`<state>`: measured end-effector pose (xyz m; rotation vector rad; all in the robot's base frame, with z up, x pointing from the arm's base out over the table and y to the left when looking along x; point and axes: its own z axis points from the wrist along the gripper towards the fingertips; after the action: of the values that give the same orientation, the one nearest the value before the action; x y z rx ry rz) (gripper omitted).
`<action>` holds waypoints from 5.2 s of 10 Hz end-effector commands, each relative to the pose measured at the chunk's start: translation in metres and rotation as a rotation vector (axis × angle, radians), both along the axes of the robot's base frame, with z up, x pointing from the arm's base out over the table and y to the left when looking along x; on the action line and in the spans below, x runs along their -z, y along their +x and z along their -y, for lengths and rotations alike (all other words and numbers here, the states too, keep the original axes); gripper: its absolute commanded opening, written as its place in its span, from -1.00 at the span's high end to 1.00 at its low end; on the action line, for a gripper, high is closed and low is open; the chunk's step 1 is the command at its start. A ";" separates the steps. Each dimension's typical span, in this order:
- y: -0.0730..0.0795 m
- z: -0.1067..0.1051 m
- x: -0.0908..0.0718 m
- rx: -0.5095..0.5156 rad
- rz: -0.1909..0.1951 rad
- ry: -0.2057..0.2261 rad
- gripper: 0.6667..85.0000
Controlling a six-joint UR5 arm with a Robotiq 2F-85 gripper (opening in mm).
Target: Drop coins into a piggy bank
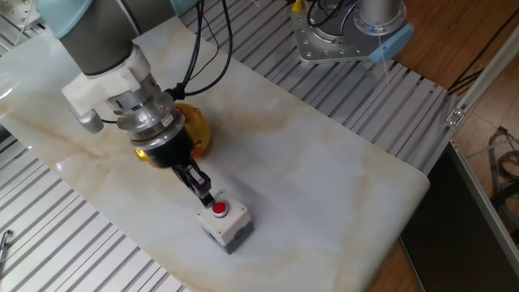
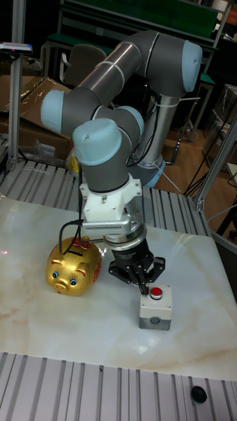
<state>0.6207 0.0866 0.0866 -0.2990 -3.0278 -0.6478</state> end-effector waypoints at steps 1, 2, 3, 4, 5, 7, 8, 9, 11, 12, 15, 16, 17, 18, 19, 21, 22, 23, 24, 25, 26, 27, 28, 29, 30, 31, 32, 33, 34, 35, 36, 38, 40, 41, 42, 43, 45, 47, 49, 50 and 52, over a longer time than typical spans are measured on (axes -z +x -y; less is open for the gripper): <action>0.001 -0.007 -0.007 0.046 -0.010 -0.059 0.99; 0.000 -0.004 -0.007 0.049 -0.012 -0.071 0.99; -0.001 -0.003 -0.007 0.053 -0.014 -0.074 0.99; 0.000 -0.003 -0.009 0.059 -0.011 -0.069 0.99; 0.000 -0.004 -0.010 0.069 -0.012 -0.069 0.99; -0.004 0.002 -0.014 0.082 -0.011 -0.087 0.99; -0.007 0.006 -0.019 0.083 -0.013 -0.088 0.99; -0.011 0.010 -0.019 0.082 -0.015 -0.116 0.99; -0.013 0.012 -0.020 0.078 -0.008 -0.130 0.99; -0.016 0.018 -0.021 0.066 -0.003 -0.152 0.99; -0.024 0.059 -0.022 -0.021 0.032 -0.311 0.99; -0.029 0.073 -0.024 -0.048 0.028 -0.355 0.99; -0.032 0.079 -0.027 -0.063 0.031 -0.367 0.99; -0.036 0.081 -0.029 -0.067 0.029 -0.370 0.99; -0.040 0.083 -0.032 -0.069 0.029 -0.381 0.99; -0.045 0.084 -0.036 -0.074 0.033 -0.387 0.99; -0.046 0.084 -0.037 -0.081 0.039 -0.390 0.99; -0.046 0.085 -0.037 -0.088 0.042 -0.397 0.99; -0.043 0.086 -0.035 -0.097 0.046 -0.405 0.99; -0.035 0.085 -0.031 -0.106 0.053 -0.403 0.99; -0.033 0.086 -0.030 -0.123 0.063 -0.406 0.99; -0.031 0.085 -0.030 -0.133 0.073 -0.405 0.99; -0.028 0.087 -0.031 -0.148 0.088 -0.414 0.99; -0.024 0.085 -0.031 -0.155 0.105 -0.408 0.99; -0.017 0.081 -0.032 -0.156 0.135 -0.395 0.99; -0.011 0.083 -0.032 -0.153 0.155 -0.404 0.99; -0.009 0.080 -0.033 -0.145 0.166 -0.393 0.99; -0.006 0.075 -0.033 -0.138 0.177 -0.372 0.99; -0.016 0.075 -0.032 -0.189 0.149 -0.374 0.99; -0.029 0.081 -0.031 -0.247 0.109 -0.393 0.99; -0.035 0.080 -0.030 -0.280 0.093 -0.385 0.99; -0.056 0.089 -0.052 -0.378 0.089 -0.411 0.99; -0.065 0.104 -0.061 -0.472 0.084 -0.461 0.99; -0.068 0.112 -0.065 -0.526 0.089 -0.479 0.99; -0.066 0.126 -0.067 -0.616 0.101 -0.510 0.99; -0.064 0.131 -0.068 -0.685 0.116 -0.522 0.99; -0.064 0.133 -0.070 -0.785 0.135 -0.531 0.99; -0.066 0.137 -0.074 -0.898 0.151 -0.542 0.99; -0.066 0.141 -0.078 -1.003 0.175 -0.549 0.99; -0.063 0.144 -0.077 -1.074 0.199 -0.551 0.99; -0.056 0.154 -0.077 -1.222 0.241 -0.568 0.99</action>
<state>0.5592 -0.0597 0.1615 1.3099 -2.8366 0.2623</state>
